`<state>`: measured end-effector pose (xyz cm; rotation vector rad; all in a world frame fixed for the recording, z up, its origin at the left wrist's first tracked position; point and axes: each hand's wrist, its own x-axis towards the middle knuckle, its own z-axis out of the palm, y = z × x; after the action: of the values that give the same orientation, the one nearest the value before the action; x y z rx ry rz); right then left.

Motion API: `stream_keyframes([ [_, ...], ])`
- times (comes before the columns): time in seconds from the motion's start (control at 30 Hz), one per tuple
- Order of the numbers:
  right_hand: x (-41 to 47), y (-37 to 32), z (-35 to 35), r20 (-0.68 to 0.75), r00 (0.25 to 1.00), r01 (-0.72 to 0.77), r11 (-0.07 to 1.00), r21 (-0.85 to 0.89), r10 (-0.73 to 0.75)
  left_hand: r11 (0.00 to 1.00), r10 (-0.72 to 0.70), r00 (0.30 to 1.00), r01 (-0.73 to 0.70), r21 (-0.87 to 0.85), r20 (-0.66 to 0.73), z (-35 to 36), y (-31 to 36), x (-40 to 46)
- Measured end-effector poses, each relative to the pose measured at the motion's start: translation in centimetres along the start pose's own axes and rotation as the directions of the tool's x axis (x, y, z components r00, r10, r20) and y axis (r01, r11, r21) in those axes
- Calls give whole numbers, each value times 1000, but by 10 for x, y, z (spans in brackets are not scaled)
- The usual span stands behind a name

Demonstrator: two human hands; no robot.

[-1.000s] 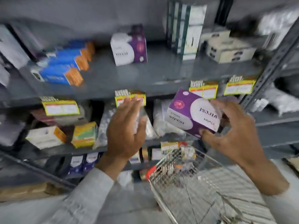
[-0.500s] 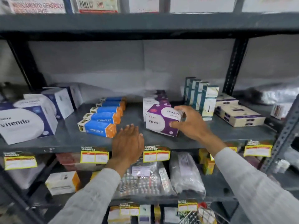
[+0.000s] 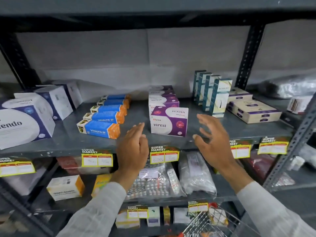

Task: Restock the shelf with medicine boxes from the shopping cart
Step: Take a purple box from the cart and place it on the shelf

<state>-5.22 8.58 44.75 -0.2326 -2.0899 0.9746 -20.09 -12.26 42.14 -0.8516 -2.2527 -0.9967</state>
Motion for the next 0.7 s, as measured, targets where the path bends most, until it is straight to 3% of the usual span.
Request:
stream_keyframes([
  [0.07,-32,6,-13,-116,991,69,997,-35,-73,990,38,990,-55,-127,-134,2,11,-27],
  [0.17,-83,42,-30,-165,983,60,987,-148,-84,968,157,981,-176,-180,-115,21,23,-82],
  [0.3,-160,103,-45,-105,984,-158,972,-175,141,954,192,965,-140,-267,180,72,35,-167],
  [0.4,-221,159,-54,-46,934,-355,903,-243,355,964,187,861,-68,-258,473,117,39,-235],
  [0.57,-329,250,-62,-43,638,-740,597,-310,769,987,163,519,-87,-137,839,183,44,-334],
  [0.7,-403,294,-74,-106,328,-888,269,-373,939,987,148,267,-107,-124,952,217,52,-385],
])
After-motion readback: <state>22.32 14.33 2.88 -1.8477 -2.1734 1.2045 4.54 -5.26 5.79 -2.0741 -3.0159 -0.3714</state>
